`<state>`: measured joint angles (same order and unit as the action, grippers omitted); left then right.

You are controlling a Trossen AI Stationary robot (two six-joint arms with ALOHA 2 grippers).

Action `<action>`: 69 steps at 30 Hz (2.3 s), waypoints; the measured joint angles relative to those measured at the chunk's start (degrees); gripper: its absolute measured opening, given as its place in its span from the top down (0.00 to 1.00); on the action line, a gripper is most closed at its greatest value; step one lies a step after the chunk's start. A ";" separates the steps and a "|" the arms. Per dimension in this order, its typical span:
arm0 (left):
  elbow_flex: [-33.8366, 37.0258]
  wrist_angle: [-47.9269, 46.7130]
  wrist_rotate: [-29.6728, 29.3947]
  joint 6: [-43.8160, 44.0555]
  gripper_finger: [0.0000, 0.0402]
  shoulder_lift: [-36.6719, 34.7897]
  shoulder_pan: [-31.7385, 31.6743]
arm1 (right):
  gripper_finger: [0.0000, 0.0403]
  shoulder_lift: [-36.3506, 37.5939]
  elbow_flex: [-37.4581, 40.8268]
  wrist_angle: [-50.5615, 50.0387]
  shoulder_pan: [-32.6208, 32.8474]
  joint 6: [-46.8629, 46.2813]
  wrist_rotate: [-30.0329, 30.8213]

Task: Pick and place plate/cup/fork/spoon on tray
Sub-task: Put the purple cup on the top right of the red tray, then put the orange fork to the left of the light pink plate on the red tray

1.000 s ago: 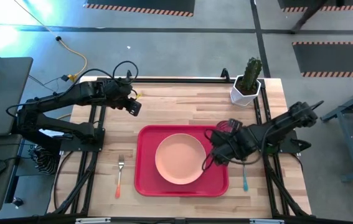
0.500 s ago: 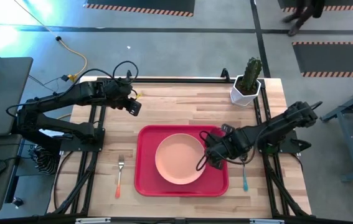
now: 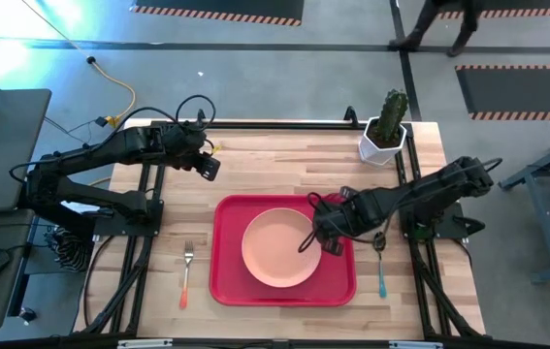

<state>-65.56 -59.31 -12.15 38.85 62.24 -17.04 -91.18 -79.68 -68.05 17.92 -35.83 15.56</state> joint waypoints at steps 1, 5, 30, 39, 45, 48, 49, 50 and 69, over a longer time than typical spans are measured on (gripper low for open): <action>0.00 0.00 -0.01 0.00 0.74 0.00 0.00 | 1.00 0.00 0.00 0.04 -0.18 -0.07 -0.57; 0.00 0.00 0.00 0.00 0.74 0.00 0.00 | 1.00 0.00 0.00 0.22 -0.69 -0.12 -2.43; 0.00 0.00 0.01 -0.02 0.74 0.00 0.00 | 0.83 0.00 0.00 0.22 -0.71 -0.12 -4.03; 0.00 0.00 0.01 -0.02 0.74 0.00 0.00 | 0.81 0.18 -0.04 0.22 -0.71 -0.26 -3.11; 0.00 0.00 0.03 -0.98 0.74 0.00 0.00 | 0.81 0.94 -2.79 -0.59 -0.80 -1.71 -2.06; 0.00 -0.01 0.73 -0.96 0.74 -0.30 0.00 | 0.81 0.96 -6.55 -1.78 -0.98 -1.67 -0.56; 0.00 -0.02 1.32 -0.96 0.74 -0.49 0.00 | 0.81 0.96 -7.80 -1.80 -1.18 -1.65 0.21; 0.00 -0.04 1.84 -0.73 0.74 -0.65 0.00 | 0.81 0.96 -9.19 -1.92 -1.42 -1.65 0.96; 0.00 -13.94 10.02 16.67 0.74 -7.37 3.36 | 0.81 1.01 -30.88 -4.43 -14.35 7.79 14.08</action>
<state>-65.56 -73.25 -2.13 55.52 54.87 -13.68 -90.17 -110.56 -72.48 3.57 -28.04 29.64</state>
